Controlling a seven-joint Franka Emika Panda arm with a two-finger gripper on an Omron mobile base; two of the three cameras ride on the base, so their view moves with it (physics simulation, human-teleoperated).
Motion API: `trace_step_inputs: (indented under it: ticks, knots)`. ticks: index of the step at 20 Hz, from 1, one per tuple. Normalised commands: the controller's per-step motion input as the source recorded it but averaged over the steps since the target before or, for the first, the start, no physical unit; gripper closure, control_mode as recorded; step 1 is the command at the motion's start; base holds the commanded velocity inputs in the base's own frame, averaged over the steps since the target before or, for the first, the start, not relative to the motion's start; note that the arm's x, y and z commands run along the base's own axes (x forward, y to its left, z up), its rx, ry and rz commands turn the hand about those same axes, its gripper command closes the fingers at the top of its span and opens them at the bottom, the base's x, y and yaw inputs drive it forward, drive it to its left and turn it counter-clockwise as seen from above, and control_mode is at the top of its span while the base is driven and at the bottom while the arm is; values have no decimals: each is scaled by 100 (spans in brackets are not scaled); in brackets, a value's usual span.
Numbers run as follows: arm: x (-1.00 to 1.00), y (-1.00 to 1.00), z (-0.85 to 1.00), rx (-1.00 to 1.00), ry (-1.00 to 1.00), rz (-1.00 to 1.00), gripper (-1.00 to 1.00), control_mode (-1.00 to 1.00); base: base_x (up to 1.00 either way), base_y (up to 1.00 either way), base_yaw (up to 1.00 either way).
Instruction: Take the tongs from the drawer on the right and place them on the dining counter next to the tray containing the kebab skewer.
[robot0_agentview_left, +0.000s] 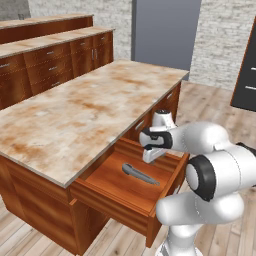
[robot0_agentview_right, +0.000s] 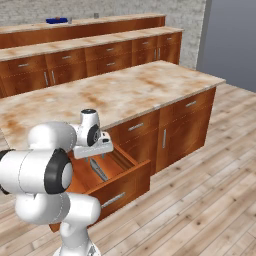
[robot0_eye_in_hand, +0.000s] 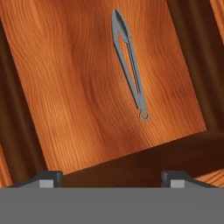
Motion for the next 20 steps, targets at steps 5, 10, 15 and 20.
trace_step_inputs:
  ticks: [5, 10, 15, 20]
  knots:
    - [7, 0, -10, 0, -2, -4, -100, -100, 0, 0, 0]
    - [0, 0, -23, 0, -1, -3, -100, -100, 0, 0, 0]
    - [0, 0, -32, 0, -4, -2, -100, -100, 0, 0, 0]
    - [9, 6, -18, 0, -9, 0, -100, -100, 0, 0, 0]
